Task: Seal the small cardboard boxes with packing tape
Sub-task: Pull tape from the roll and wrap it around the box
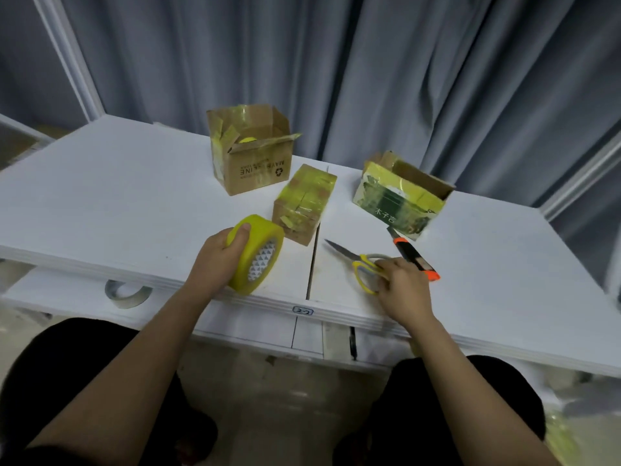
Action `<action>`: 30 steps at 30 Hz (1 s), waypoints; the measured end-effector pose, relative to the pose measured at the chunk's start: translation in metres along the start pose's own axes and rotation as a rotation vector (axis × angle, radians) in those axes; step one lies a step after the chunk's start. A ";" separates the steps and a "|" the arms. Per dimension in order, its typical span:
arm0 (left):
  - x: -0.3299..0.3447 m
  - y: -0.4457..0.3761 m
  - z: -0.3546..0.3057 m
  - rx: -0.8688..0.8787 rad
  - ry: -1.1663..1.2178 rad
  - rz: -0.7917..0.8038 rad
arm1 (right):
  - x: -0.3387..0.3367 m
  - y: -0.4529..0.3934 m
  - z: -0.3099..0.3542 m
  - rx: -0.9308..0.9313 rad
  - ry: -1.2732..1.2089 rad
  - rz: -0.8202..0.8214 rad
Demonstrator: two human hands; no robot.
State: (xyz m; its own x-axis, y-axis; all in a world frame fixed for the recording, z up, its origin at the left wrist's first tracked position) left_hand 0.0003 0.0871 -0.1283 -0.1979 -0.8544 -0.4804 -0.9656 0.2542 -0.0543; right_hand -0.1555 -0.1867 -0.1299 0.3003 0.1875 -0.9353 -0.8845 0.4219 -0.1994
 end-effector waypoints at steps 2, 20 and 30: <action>0.002 0.001 -0.002 0.000 -0.002 0.006 | 0.000 -0.005 -0.005 0.098 0.061 0.003; 0.002 0.004 -0.003 0.089 -0.094 0.088 | 0.038 -0.090 0.135 0.339 -1.022 0.464; 0.008 0.018 -0.012 0.261 -0.203 0.203 | 0.057 -0.071 0.107 0.415 -0.968 0.431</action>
State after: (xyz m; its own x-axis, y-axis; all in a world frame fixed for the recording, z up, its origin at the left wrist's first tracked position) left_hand -0.0207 0.0798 -0.1224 -0.3176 -0.6744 -0.6665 -0.8298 0.5378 -0.1487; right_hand -0.0371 -0.1114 -0.1374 0.3086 0.9182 -0.2482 -0.8483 0.3838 0.3648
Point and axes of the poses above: each hand's wrist, its own y-axis away from the middle knuckle, its own x-axis out of the palm, z = x × y, the point moved 3 cm from there along -y, towards the middle knuckle, and after that the axes turned 8 degrees about -y, right-handed, at the moved point
